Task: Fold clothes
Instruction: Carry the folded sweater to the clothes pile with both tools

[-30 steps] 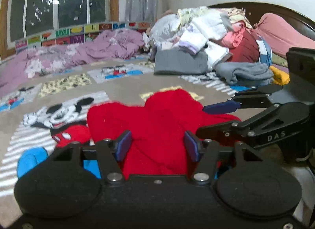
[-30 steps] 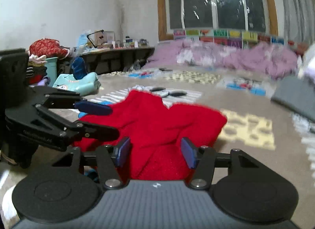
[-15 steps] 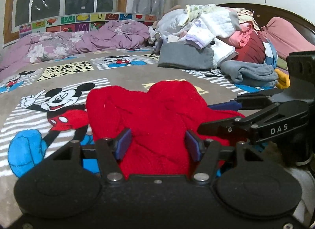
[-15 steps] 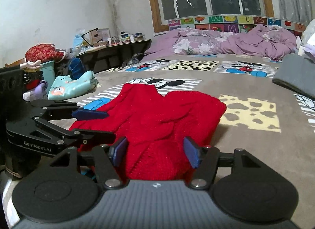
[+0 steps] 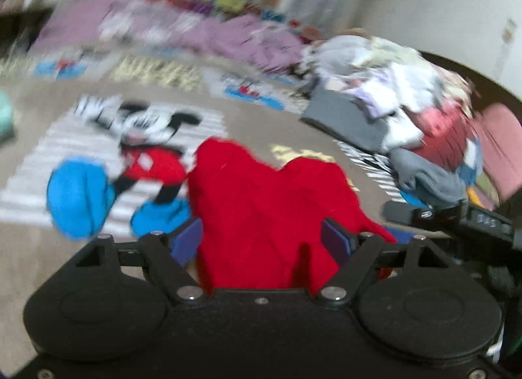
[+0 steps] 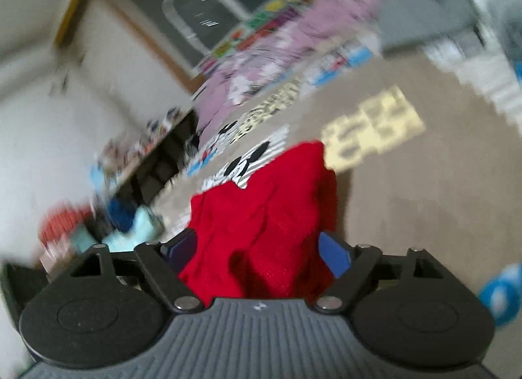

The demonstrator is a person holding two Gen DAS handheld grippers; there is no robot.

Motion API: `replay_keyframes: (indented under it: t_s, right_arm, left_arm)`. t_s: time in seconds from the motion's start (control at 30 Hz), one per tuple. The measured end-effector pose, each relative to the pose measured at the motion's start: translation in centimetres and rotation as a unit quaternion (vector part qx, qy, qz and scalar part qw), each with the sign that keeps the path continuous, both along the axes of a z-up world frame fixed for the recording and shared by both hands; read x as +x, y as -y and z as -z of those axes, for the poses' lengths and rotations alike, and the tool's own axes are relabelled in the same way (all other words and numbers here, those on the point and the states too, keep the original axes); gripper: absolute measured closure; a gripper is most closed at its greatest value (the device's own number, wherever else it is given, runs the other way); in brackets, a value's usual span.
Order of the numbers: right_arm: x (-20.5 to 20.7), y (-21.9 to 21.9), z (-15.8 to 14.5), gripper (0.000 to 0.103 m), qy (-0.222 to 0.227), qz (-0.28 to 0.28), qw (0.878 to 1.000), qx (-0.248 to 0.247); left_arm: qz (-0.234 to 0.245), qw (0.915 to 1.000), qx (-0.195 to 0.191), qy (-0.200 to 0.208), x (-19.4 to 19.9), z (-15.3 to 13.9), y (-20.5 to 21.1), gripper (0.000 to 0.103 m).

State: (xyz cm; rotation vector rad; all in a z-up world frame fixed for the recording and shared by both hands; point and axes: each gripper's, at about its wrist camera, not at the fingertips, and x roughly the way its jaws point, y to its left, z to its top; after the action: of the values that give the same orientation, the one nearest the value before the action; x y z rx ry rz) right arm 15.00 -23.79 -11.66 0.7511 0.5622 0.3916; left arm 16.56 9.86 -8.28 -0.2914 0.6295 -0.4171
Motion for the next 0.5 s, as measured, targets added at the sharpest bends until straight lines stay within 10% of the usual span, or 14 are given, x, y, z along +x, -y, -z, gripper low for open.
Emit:
replay_keyframes:
  t_s: [0.2, 0.5]
  right_arm:
    - [2.0, -0.5, 1.9, 0.015, -0.057, -0.001, 0.998, 0.040]
    - [5.2, -1.2, 3.9, 0.013, -0.070, -0.015, 0.997, 0.035]
  left_arm:
    - [-0.023, 0.9872, -0.116, -0.107, 2.1, 2.6, -1.5, 0.016]
    - [-0.027, 0.9767, -0.162, -0.138, 4.5, 4.3, -1.2, 0.014]
